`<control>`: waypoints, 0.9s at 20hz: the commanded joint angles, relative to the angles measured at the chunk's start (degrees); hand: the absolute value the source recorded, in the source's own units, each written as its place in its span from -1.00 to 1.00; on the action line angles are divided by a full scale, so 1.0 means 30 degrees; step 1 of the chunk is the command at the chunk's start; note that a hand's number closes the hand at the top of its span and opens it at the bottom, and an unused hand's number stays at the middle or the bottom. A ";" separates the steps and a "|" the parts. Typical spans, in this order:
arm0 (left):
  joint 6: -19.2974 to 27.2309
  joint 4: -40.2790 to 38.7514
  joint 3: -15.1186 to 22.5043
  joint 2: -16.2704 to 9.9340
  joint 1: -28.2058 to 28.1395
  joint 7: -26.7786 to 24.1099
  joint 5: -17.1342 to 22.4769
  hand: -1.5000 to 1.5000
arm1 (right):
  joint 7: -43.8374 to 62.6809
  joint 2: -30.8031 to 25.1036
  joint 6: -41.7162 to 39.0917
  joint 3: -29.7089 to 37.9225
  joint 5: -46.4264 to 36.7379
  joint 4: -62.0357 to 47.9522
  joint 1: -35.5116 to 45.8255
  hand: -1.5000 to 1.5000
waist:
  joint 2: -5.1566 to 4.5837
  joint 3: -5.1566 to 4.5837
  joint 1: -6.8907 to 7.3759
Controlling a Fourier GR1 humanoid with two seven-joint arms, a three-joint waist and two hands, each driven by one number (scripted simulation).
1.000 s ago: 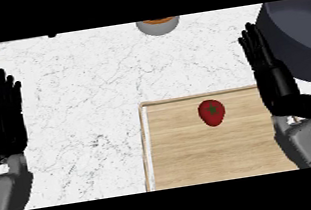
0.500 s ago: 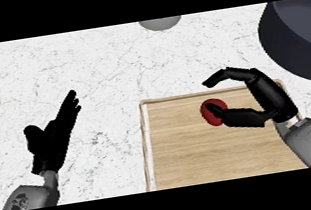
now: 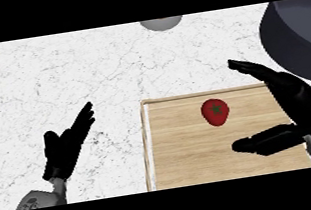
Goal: Pick the tomato from the tray and place it in the pot
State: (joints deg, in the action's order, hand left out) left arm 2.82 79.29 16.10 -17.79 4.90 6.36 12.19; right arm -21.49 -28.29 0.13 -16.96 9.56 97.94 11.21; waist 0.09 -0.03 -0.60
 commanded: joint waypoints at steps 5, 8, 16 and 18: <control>-0.0384 -0.0360 -0.0039 0.0414 0.0487 0.0208 -0.0070 0.00 | 0.9930 -0.3126 -0.2359 -0.0069 0.1395 0.3066 0.2192 -1.00 | 0.0017 -0.0040 0.0180; -0.1195 -0.0389 -0.0571 -0.0143 0.0662 0.0285 0.0106 0.00 | 1.2225 -0.2514 -0.2828 0.0087 0.2813 0.2958 0.2891 -1.00 | -0.0014 -0.0012 0.0248; -0.1188 -0.1231 -0.0712 0.0364 0.0659 -0.0240 -0.0298 0.00 | 1.4032 -0.2324 -0.6529 -0.2646 0.2079 -0.0675 0.4515 -1.00 | -0.0123 -0.0008 0.0471; -0.1489 -0.0348 -0.0543 0.0233 -0.0058 -0.0078 -0.0201 0.00 | 1.3542 -0.1827 -0.6647 -0.3750 0.0461 -0.1380 0.3906 -1.00 | -0.0073 0.0006 0.0492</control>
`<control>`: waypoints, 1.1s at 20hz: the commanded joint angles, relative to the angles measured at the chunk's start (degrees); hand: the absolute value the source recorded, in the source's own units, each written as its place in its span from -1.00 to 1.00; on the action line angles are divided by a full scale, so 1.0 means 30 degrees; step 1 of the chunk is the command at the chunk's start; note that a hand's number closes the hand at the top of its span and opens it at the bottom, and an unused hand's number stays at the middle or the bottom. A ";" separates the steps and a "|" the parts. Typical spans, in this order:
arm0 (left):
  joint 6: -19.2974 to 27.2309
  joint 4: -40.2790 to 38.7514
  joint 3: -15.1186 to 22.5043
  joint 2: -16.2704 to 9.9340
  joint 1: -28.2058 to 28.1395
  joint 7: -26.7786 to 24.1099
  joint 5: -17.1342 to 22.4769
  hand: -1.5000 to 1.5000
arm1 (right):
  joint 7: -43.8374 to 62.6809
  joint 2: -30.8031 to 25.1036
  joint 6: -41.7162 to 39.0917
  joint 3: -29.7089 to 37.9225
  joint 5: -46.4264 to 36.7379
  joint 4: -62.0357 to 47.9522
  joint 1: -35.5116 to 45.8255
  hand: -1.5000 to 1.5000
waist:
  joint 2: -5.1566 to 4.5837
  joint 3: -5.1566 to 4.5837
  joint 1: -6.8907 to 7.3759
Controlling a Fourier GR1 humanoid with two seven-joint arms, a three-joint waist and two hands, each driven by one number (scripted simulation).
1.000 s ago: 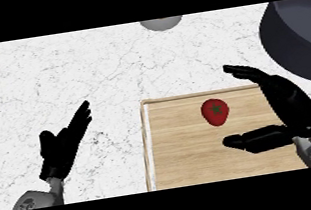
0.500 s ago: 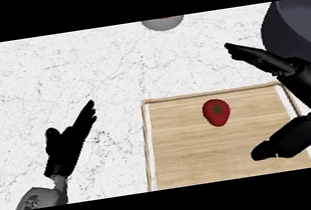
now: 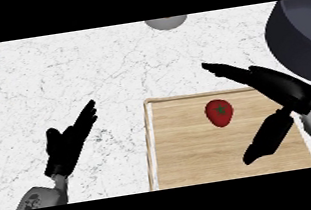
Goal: Pick the tomato from the tray and place it in the pot
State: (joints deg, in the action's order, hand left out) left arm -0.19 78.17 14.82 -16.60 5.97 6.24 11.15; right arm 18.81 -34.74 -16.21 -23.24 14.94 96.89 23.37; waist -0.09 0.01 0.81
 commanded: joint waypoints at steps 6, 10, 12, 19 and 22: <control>-0.1031 -0.1216 -0.0862 0.0240 0.0042 -0.0658 -0.0264 0.00 | -0.3846 0.1778 -0.2118 -0.0815 -0.4991 -0.6078 0.0280 -1.00 | -0.0029 0.0001 -0.0112; -0.0573 0.0431 -0.0788 0.0826 -0.0587 0.0516 -0.0917 0.00 | -0.6244 0.2593 -0.2120 0.0987 -0.6254 -0.7463 0.0137 -1.00 | 0.0011 0.0001 -0.0159; -0.1121 0.1598 -0.1445 0.0225 -0.0843 0.1289 -0.0500 0.00 | -0.7254 0.2549 -0.2131 0.1343 -0.7002 -0.7581 -0.0509 -1.00 | 0.0027 0.0002 -0.0171; -0.1802 -0.0077 -0.1670 0.0579 -0.1013 -0.0367 -0.1180 0.00 | -0.9369 0.2728 -0.5372 0.3478 -0.4861 -0.9982 -0.0216 -1.00 | -0.0003 0.0000 -0.0184; -0.0630 0.0884 -0.1457 0.1478 -0.0274 0.1412 -0.1616 0.00 | -0.8318 0.3933 -0.6044 0.3682 -0.4063 -0.9771 -0.0043 -1.00 | 0.0030 0.0001 -0.0219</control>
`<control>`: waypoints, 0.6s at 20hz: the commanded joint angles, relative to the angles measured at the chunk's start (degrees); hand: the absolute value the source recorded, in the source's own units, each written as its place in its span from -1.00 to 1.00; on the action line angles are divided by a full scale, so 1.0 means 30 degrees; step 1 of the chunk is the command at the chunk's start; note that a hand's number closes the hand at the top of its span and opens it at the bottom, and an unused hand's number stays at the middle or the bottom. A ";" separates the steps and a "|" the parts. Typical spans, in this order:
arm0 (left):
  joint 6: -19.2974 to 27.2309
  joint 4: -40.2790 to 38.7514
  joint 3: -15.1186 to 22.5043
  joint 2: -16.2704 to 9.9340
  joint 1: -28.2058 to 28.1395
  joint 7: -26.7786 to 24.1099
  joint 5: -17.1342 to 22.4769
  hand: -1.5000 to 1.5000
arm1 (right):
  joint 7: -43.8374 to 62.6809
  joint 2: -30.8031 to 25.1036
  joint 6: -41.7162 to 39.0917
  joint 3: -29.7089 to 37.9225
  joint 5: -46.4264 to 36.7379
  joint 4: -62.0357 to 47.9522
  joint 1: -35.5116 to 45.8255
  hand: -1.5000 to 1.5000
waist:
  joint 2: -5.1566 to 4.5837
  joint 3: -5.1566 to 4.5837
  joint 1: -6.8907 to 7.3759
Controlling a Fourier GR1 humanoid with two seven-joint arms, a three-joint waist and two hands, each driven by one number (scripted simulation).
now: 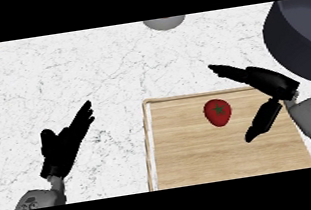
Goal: Pick the tomato from the tray and place it in the pot
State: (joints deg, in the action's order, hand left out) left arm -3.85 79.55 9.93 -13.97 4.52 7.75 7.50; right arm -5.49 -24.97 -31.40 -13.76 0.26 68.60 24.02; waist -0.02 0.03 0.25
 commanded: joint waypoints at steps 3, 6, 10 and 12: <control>0.0425 -0.0520 0.0197 0.1030 0.0563 0.0436 -0.0722 0.00 | -0.0978 0.1591 -0.1205 0.0753 0.0783 -0.1766 -0.0259 -1.00 | -0.0018 -0.0006 -0.0015; -0.0482 -0.0971 -0.0282 0.0525 -0.0268 -0.0835 -0.0716 0.00 | 0.0262 0.2680 -0.0874 0.1058 0.1043 -0.1961 -0.0394 -1.00 | -0.0007 -0.0013 -0.0016; -0.1262 -0.0162 -0.0877 0.0083 -0.0936 -0.0907 -0.0414 0.00 | -0.1678 0.2689 -0.1503 0.1625 0.0027 -0.4546 -0.0077 -1.00 | -0.0022 -0.0005 0.0076; -0.1052 0.0616 -0.0859 0.0441 -0.0778 0.0284 -0.0520 0.00 | -0.1809 0.3459 -0.1473 0.1512 -0.0335 -0.4645 -0.0240 -1.00 | -0.0010 -0.0005 0.0051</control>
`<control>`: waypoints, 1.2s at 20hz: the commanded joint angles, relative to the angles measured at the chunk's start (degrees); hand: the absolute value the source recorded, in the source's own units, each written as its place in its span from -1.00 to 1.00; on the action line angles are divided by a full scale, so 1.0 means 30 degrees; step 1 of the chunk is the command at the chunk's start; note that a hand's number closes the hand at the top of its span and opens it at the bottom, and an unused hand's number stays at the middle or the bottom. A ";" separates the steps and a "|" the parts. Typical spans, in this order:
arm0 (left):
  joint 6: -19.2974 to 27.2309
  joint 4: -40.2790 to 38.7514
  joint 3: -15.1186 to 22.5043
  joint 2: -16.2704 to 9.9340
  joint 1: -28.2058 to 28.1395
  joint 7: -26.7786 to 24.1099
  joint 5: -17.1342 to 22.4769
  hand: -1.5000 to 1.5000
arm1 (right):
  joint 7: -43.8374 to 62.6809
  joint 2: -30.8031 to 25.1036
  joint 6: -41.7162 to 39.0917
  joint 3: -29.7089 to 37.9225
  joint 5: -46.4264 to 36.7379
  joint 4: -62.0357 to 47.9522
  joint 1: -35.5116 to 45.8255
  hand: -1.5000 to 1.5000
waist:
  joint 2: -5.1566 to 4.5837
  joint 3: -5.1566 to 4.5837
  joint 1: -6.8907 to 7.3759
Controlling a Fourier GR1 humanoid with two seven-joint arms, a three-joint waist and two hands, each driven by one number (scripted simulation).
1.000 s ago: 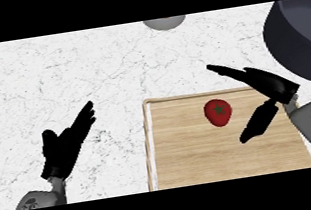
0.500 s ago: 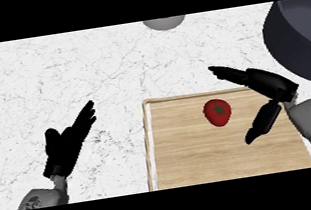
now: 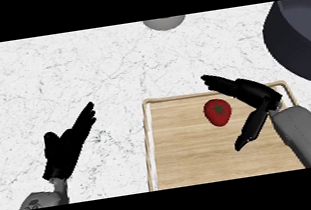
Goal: Pick the tomato from the tray and place it in the pot
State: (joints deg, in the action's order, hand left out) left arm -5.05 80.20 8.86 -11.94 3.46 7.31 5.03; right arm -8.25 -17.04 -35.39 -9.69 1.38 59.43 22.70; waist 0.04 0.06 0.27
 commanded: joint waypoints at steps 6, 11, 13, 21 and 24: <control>-0.0238 0.0098 -0.0111 0.0342 -0.0195 0.0268 -0.0396 0.00 | -0.5788 0.0694 0.1335 -0.1557 -0.4569 -0.2616 0.0026 1.00 | -0.0090 0.0010 0.0232; -0.0384 -0.0770 -0.0439 0.0459 0.0380 0.0023 -0.0522 0.00 | -0.6405 0.2064 0.1378 -0.1044 -0.4144 -0.5209 0.0400 1.00 | -0.0103 -0.0003 0.0170; -0.0245 -0.0854 -0.0374 0.0741 0.0747 0.0091 -0.0626 0.00 | -0.6810 0.1636 0.0360 -0.0469 -0.3617 -0.5845 0.0899 1.00 | -0.0103 -0.0002 0.0180; -0.0464 0.0504 -0.0748 0.0380 -0.0481 0.0324 -0.0295 0.00 | -0.9437 0.0037 0.2718 0.1852 -0.2671 -0.4631 -0.1419 1.00 | 0.0067 -0.0007 -0.0174; 0.0198 -0.0088 -0.1451 0.0328 -0.0094 0.0511 -0.0244 0.00 | -0.9069 -0.2950 0.5105 0.6353 -0.0428 -0.5858 -0.2374 1.00 | 0.0038 0.0046 -0.1975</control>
State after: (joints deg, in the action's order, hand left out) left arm -5.89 79.57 5.87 -10.83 3.64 8.38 4.07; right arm -35.05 -18.15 -25.43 -1.07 -4.49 46.03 21.04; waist 1.22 -0.67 -1.50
